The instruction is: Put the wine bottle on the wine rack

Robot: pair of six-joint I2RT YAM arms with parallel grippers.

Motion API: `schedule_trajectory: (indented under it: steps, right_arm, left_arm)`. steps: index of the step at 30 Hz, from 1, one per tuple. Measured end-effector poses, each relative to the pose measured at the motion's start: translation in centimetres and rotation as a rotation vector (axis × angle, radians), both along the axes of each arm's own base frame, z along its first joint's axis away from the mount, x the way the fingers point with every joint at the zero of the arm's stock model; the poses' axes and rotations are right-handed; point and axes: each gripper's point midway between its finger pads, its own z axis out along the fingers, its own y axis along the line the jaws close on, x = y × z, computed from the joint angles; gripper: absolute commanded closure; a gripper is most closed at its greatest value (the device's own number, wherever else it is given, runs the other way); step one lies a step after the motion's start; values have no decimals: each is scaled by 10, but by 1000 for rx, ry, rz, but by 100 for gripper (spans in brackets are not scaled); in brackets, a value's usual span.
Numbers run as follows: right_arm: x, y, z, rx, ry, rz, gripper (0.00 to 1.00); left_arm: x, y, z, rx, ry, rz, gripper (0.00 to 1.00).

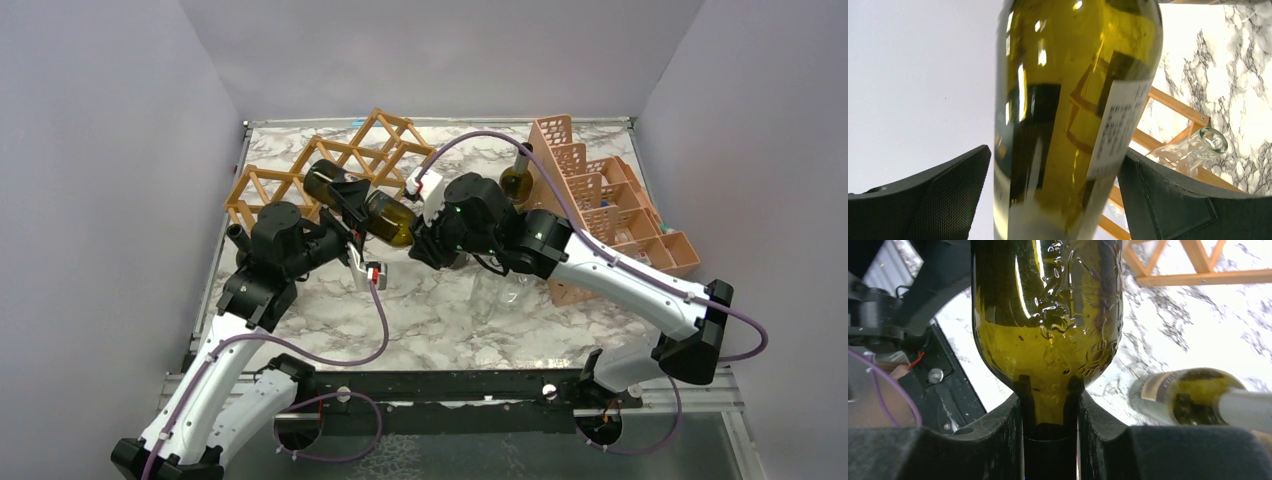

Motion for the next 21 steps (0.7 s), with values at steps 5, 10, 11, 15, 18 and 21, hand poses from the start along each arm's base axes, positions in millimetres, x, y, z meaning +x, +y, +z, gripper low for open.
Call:
schedule_trajectory:
  steps: [5,10,11,15,18,21]
  right_arm:
    - [7,-20,-3,-2,-33,-93,99]
    - [8,-31,-16,-25,-20,-128,99]
    - [6,-33,-20,-31,-13,-127,99]
    - [-7,-35,-38,-52,38,-78,99]
    - [-18,-30,-43,-47,77,-25,99]
    - [-28,-26,-43,-30,109,26,99]
  left_arm:
    - [-6,2,12,-119,50,30,1]
    - [-9,17,37,-457,151,154,1]
    - [-10,25,46,-568,175,201,1]
    - [-13,52,88,-952,262,323,1]
    - [-22,60,126,-1145,308,318,1]
    - [-30,61,154,-1267,359,280,1]
